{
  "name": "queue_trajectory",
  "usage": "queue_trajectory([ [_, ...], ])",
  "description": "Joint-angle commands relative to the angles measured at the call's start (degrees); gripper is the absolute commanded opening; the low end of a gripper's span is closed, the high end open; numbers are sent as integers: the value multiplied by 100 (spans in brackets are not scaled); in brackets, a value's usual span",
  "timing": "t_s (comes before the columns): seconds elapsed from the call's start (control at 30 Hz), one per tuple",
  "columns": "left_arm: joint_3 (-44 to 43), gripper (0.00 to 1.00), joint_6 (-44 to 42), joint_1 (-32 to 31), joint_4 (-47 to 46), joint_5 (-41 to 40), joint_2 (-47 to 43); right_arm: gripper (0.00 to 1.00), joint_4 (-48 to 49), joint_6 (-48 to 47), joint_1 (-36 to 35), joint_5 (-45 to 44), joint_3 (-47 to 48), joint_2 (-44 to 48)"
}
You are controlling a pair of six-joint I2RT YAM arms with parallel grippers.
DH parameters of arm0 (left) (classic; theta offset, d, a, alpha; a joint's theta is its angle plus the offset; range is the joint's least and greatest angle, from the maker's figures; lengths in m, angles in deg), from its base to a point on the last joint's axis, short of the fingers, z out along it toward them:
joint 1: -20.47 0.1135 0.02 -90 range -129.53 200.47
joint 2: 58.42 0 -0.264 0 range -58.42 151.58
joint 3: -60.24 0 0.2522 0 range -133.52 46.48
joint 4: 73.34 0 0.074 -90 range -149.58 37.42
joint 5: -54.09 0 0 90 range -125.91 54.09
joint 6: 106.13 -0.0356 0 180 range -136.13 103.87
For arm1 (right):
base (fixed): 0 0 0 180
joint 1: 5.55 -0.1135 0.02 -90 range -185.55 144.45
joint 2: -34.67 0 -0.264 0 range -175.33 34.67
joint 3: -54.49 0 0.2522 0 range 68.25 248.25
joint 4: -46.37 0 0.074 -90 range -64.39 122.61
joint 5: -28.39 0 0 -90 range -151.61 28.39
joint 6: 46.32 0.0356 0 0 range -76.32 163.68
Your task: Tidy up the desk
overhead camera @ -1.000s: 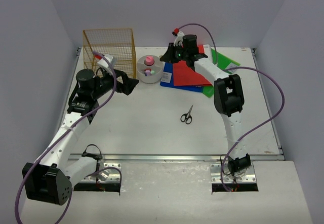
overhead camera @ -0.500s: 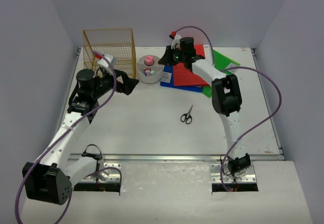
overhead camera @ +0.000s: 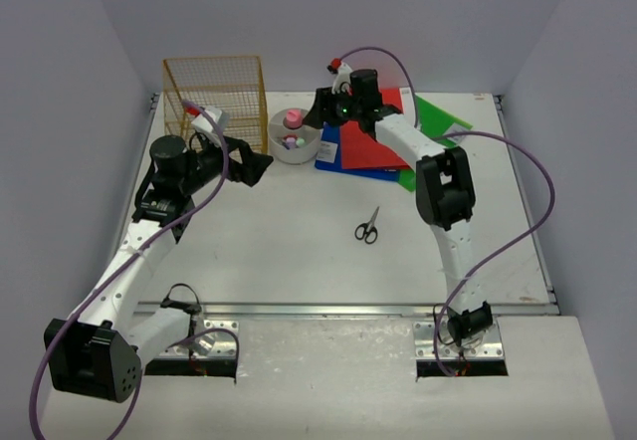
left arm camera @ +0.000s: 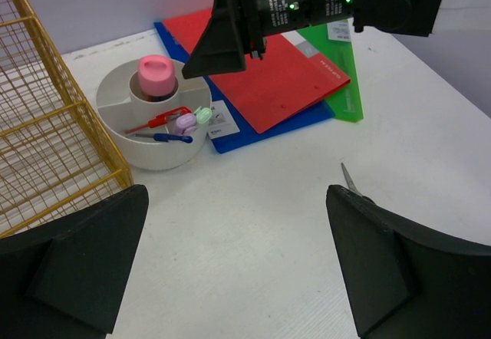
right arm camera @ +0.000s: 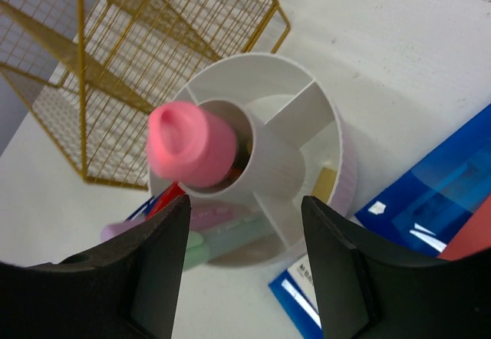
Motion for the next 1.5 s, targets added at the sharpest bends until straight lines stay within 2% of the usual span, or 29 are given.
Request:
queue_trajectory([
  [0.0, -173, 100, -18, 59, -154, -45, -143, 59, -223, -1571, 58, 590, -412, 1471],
  [0.03, -173, 100, -54, 59, -137, -19, -152, 60, -381, -2101, 93, 887, -693, 1743],
  [0.07, -184, 100, -160, 59, -86, 31, -163, 62, -761, -2942, 182, 1625, -1119, 2224],
  [0.1, -203, 100, -233, 59, -33, 95, -169, 65, -1427, -3891, 243, 2169, -1440, 2615],
  [0.13, -232, 100, -262, 59, 24, 175, -169, 66, -2457, -4977, 266, 2460, -1626, 2886],
  [0.17, -235, 100, -396, 59, 74, 264, -176, 67, -2979, -6367, 269, 2509, -1815, 3146],
  [0.27, -244, 100, -507, 59, 163, 505, -186, 65, -4719, -9314, 259, 2008, -2396, 3611],
  [0.37, -257, 100, -468, 59, 191, 583, -172, 59, -5665, -11321, 256, 1297, -3124, 3839],
  [0.4, -271, 100, -468, 59, 198, 573, -164, 59, -5824, -11657, 250, 1105, -3271, 3868],
  [0.57, -331, 100, -450, 59, 417, 571, -124, 51, -6097, -13056, 61, 443, -3854, 3848],
  [0.73, -348, 100, -473, 51, 501, 606, -91, 44, -5781, -13858, -321, 143, -4292, 3726],
  [0.83, -344, 100, -514, 59, 568, 570, -90, 36, -5602, -14036, -594, 76, -4361, 3560],
  [1.13, -303, 100, -614, 59, 584, 577, -82, 27, -5534, -14083, -944, -249, -4323, 3145],
  [1.47, -225, 100, -583, 59, 461, 605, -64, 26, -5450, -14028, -916, -748, -4851, 3169],
])
